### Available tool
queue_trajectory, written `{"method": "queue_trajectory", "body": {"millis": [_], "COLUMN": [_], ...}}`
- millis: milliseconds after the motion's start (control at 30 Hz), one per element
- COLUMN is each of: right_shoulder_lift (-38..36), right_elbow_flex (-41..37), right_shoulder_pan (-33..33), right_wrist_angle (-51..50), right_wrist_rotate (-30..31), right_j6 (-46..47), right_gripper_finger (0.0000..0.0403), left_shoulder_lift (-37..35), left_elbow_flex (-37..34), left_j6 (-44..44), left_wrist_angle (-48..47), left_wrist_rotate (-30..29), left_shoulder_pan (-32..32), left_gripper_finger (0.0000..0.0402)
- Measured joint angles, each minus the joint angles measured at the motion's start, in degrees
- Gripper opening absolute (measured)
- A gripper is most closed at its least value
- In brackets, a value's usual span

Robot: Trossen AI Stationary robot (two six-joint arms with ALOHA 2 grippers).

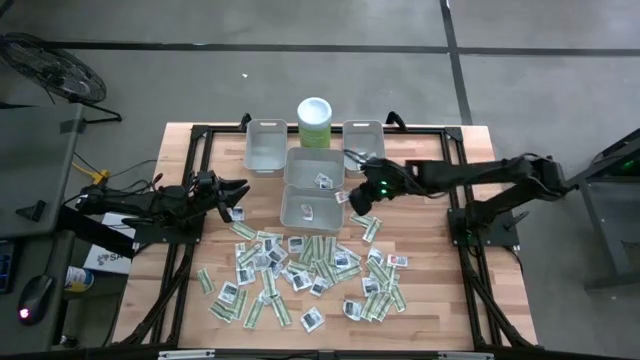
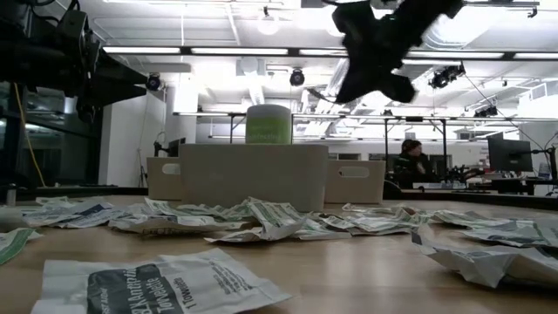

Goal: Pick & Place First Aid Supplies
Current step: Put the ointment pack into the bottom center bin

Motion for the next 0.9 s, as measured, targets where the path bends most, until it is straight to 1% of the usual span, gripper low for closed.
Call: {"method": "queue_trajectory", "body": {"millis": [67, 233, 500, 700, 800, 900], "right_shoulder_lift": [3.8, 13.5, 26.0, 31.5, 32.4, 32.4], "right_elbow_flex": [4.2, 13.8, 26.1, 32.8, 33.6, 33.2], "right_shoulder_pan": [-0.7, -1.4, -1.4, -1.4, -1.4, -1.4], "right_wrist_angle": [-3.1, -11.0, -17.3, -23.2, -23.7, -23.3], "right_wrist_rotate": [-1.7, -3.3, -5.6, -6.6, -7.5, -7.8], "right_j6": [-3.8, -12.3, -27.1, -37.2, -41.3, -42.9], "right_gripper_finger": [0.0, 0.0, 0.0, 0.0, 0.0, 0.0], "left_shoulder_lift": [0.0, 0.0, 0.0, 0.0, 0.0, 0.0], "left_elbow_flex": [0.0, 0.0, 0.0, 0.0, 0.0, 0.0], "left_j6": [0.0, 0.0, 0.0, 0.0, 0.0, 0.0], "left_wrist_angle": [0.0, 0.0, 0.0, 0.0, 0.0, 0.0], "left_wrist_rotate": [0.0, 0.0, 0.0, 0.0, 0.0, 0.0], "left_shoulder_pan": [0.0, 0.0, 0.0, 0.0, 0.0, 0.0], "left_gripper_finger": [0.0131, 0.0131, 0.0131, 0.0131, 0.0131, 0.0131]}}
